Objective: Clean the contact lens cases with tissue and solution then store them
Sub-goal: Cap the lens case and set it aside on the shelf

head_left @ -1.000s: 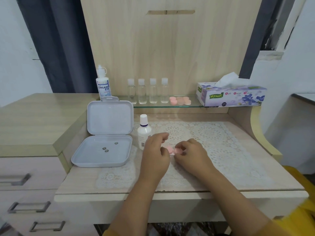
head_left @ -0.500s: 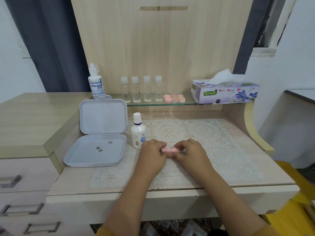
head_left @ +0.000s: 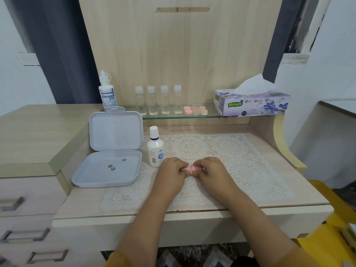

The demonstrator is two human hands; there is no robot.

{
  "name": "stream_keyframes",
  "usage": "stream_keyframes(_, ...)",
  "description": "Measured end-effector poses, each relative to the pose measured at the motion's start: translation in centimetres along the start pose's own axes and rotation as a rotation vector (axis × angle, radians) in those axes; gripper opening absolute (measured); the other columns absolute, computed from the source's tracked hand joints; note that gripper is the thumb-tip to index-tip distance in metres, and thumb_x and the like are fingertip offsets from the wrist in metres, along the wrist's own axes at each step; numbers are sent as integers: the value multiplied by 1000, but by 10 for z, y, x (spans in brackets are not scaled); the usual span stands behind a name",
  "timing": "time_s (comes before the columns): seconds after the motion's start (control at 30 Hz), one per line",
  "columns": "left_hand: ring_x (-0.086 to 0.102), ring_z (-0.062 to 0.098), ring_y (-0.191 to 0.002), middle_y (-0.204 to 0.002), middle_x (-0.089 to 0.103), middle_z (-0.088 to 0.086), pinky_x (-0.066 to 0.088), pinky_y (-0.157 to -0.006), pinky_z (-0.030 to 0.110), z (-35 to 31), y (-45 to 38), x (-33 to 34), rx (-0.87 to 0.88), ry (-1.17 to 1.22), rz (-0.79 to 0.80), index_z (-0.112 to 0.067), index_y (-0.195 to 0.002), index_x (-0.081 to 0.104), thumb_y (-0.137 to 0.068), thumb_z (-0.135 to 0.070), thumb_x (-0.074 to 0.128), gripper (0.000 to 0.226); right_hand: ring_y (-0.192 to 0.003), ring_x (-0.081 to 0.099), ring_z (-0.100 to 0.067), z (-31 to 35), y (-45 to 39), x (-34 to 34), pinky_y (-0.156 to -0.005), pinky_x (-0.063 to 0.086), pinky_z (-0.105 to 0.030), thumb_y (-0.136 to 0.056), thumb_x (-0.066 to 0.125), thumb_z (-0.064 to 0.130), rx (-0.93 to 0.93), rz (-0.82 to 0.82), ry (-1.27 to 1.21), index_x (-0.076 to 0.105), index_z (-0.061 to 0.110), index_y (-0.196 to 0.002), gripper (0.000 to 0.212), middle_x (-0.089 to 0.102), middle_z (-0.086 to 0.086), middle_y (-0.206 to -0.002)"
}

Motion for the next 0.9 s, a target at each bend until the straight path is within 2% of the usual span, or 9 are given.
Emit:
stream_keyframes(0.13, 50, 8, -92, -97, 61, -3, 31, -73, 7, 0, 0, 0, 12, -5, -3, -10, -105, 72, -84, -13, 69, 21, -112, 42, -10, 5, 4, 0, -85, 27, -5, -95, 59, 21, -40, 33, 7, 66, 14, -119, 26, 61, 2, -114)
stream_keyframes(0.2, 51, 7, -90, -93, 59, -7, 32, -72, 3, 0, 0, 0, 12, 6, -5, -11, -101, 73, -85, -11, 67, 17, -114, 41, -8, 8, 7, 0, -87, 26, -4, -98, 54, 18, -55, 45, -27, 64, 15, -122, 27, 61, 3, -118)
stream_keyframes(0.3, 50, 7, -91, -92, 56, -8, 32, -74, 5, 1, 0, 0, 11, -5, -10, -12, -105, 72, -86, -11, 66, 21, -119, 42, -9, 7, 9, -2, -96, 29, -14, -95, 57, 23, -23, 30, -76, 58, 21, -130, 35, 58, 6, -119)
stream_keyframes(0.4, 50, 8, -97, -100, 58, -6, 33, -84, 14, 3, 0, 0, -7, -11, -15, -10, -112, 69, -86, -11, 66, 26, -113, 41, -8, 2, 8, -6, -92, 35, -24, -82, 72, 39, 90, -22, -111, 47, 27, -131, 56, 52, 9, -111)
stream_keyframes(0.53, 47, 6, -97, -102, 59, -4, 31, -83, 14, 3, -1, 1, -7, 2, -9, -10, -111, 69, -86, -12, 67, 26, -112, 45, -9, -4, 8, -4, -97, 41, -32, -88, 67, 31, 120, -8, -195, 45, 31, -129, 47, 55, 16, -104)
stream_keyframes(0.6, 48, 7, -97, -104, 61, -2, 32, -84, 15, 3, -1, 1, -9, -5, -12, -10, -110, 70, -86, -11, 66, 24, -116, 41, -8, -4, 10, -5, -99, 38, -32, -88, 65, 36, 95, -9, -157, 42, 35, -131, 49, 53, 18, -109)
stream_keyframes(0.7, 50, 9, -98, -101, 60, -3, 33, -84, 15, 3, 0, 1, -14, -4, -17, -10, -107, 71, -86, -9, 65, 23, -110, 39, -7, -3, 10, -9, -98, 35, -32, -83, 68, 48, 116, -42, -90, 42, 32, -132, 57, 53, 15, -106)
stream_keyframes(0.83, 50, 10, -97, -101, 61, -2, 32, -81, 16, 1, 0, 0, -8, -5, -17, -10, -105, 72, -85, -11, 67, 20, -111, 40, -7, -3, 10, -9, -103, 35, -40, -88, 64, 39, 110, -44, -112, 42, 33, -132, 49, 57, 19, -101)
stream_keyframes(0.9, 49, 9, -96, -102, 62, -1, 32, -80, 15, 1, 0, 0, -6, -7, -22, -10, -105, 72, -85, -10, 67, 21, -112, 38, -6, -3, 11, -10, -104, 33, -37, -87, 64, 42, 104, -45, -99, 41, 34, -133, 52, 56, 18, -107)
Point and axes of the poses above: each hand's wrist, its own y-axis away from the middle knuckle, its own x-axis out of the palm, z = x × y, the point moved 8 cm from there along -y, towards the middle knuckle
